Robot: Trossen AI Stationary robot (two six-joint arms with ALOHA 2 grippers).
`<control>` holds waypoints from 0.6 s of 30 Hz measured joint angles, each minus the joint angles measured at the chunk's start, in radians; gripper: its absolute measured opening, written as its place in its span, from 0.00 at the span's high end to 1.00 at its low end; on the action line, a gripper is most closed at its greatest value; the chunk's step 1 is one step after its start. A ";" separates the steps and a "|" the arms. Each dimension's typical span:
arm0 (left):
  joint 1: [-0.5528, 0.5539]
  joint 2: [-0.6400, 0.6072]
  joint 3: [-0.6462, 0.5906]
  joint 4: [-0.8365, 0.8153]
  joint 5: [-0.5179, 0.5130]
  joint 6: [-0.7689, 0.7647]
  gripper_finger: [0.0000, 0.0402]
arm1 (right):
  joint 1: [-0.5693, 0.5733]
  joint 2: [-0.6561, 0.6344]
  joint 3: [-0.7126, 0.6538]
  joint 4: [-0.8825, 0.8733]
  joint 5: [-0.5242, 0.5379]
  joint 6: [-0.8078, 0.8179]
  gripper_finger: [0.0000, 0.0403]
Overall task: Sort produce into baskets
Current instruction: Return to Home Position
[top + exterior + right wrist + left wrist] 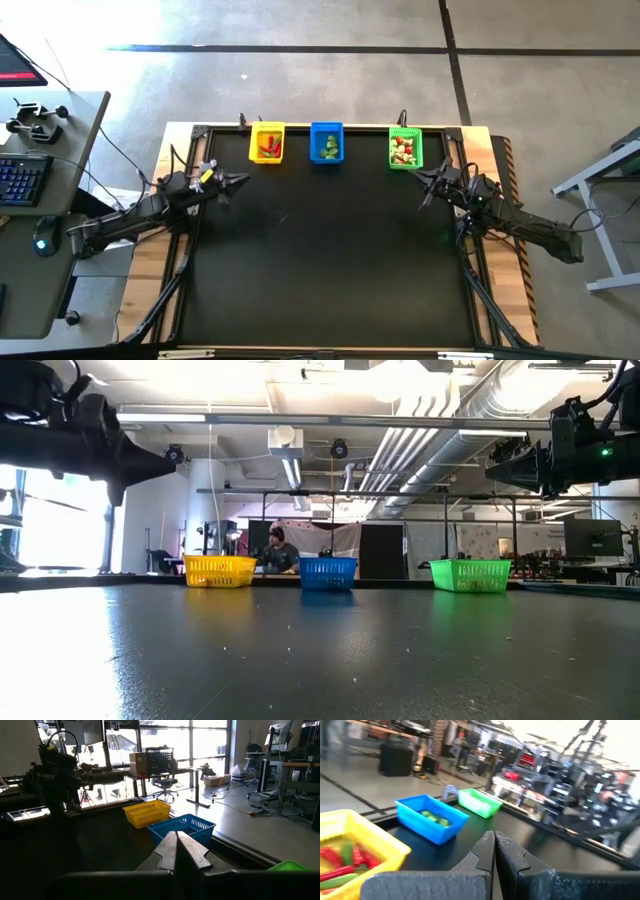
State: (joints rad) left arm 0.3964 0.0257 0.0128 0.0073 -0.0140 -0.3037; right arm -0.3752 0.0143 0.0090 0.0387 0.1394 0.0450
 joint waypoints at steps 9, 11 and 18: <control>-0.097 0.002 0.000 0.001 0.004 0.000 1.00 | 0.000 0.000 0.000 0.000 0.000 0.000 1.00; -0.098 0.002 0.000 0.001 0.004 0.000 1.00 | 0.000 0.000 0.000 0.000 0.000 0.000 1.00; -0.098 0.002 0.000 0.001 0.004 0.000 1.00 | 0.000 0.000 0.000 0.000 0.000 0.000 1.00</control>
State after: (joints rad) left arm 0.2989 0.0277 0.0128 0.0078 -0.0105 -0.3035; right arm -0.3752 0.0143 0.0090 0.0387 0.1393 0.0448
